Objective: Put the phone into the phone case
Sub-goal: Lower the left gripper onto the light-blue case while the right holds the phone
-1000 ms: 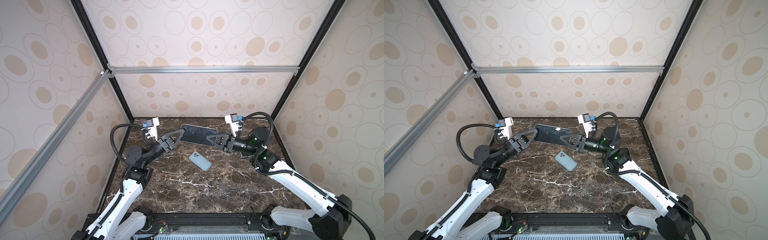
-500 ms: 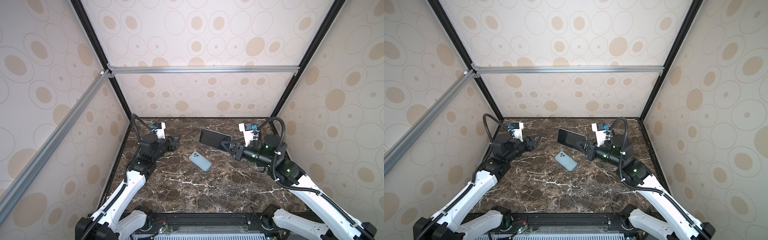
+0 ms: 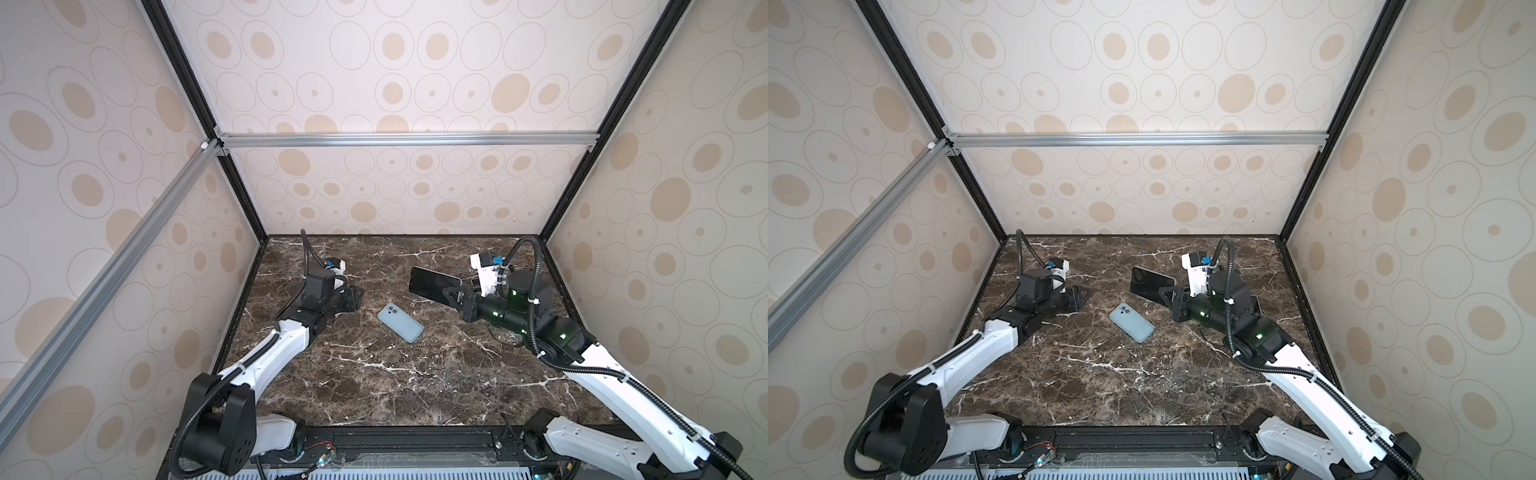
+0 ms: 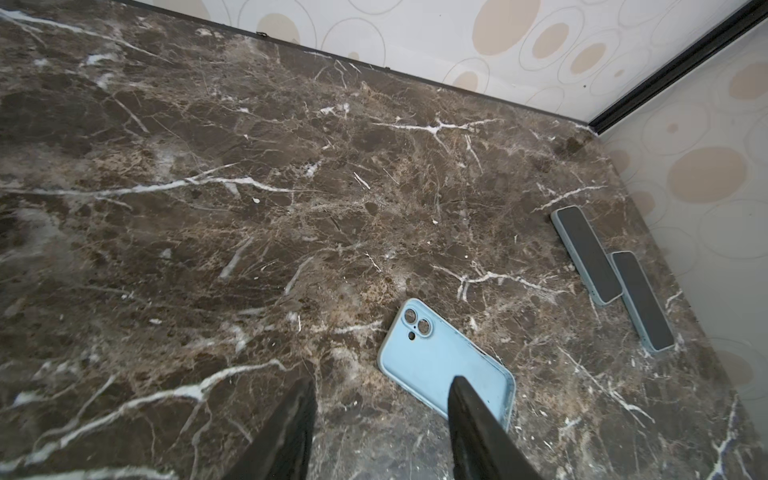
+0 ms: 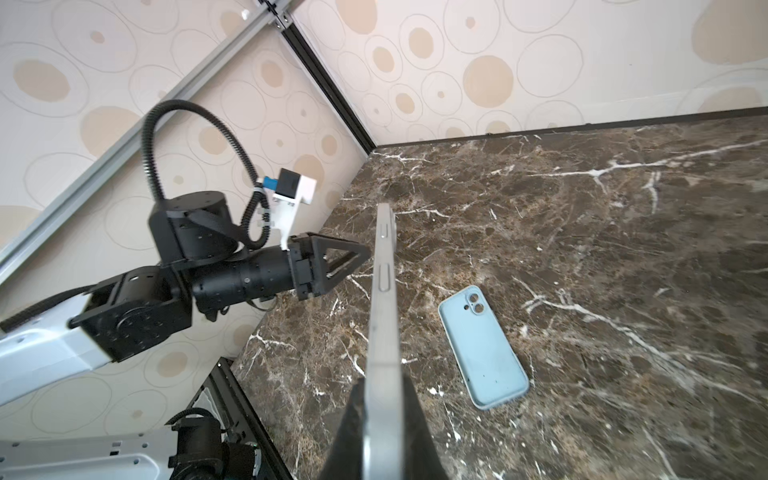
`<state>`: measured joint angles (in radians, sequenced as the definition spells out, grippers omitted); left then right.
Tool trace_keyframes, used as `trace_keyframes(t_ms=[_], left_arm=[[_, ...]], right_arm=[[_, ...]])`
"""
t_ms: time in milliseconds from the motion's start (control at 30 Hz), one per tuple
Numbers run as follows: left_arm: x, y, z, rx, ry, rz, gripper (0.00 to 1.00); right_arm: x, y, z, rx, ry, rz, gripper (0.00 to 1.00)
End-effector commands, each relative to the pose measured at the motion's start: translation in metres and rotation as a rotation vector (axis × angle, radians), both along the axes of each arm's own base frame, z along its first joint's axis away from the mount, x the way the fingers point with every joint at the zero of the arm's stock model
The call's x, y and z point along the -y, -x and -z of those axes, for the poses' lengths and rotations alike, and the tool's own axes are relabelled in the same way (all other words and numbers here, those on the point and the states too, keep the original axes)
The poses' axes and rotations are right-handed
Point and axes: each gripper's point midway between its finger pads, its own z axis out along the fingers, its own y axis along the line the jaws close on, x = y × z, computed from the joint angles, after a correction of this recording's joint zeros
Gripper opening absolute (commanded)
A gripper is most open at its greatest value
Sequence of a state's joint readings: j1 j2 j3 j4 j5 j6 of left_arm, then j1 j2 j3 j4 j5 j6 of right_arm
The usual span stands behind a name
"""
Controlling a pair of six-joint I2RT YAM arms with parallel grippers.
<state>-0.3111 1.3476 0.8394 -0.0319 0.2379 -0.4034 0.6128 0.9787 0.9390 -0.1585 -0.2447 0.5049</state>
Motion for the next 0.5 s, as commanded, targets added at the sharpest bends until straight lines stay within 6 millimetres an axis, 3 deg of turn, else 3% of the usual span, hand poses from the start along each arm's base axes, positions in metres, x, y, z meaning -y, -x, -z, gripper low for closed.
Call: trace_keyframes(t_ms=[0,67,167,467], left_arm=[[0.000,-0.018,-0.015,0.089,-0.148,0.062,0.51],[0.003,-0.026,-0.014,0.073,-0.191,0.092,0.52],[0.022,-0.026,0.008,0.013,-0.160,0.151,0.50],[0.078,-0.040,0.059,-0.050,-0.226,0.198,0.47]], right_arm=[[-0.007,0.008,-0.020,0.155,-0.013,-0.079,0.00],[0.015,0.006,-0.013,0.148,0.116,0.002,0.00],[0.027,0.016,-0.016,0.185,0.207,-0.006,0.00],[0.020,0.014,-0.004,0.169,0.139,-0.010,0.00]])
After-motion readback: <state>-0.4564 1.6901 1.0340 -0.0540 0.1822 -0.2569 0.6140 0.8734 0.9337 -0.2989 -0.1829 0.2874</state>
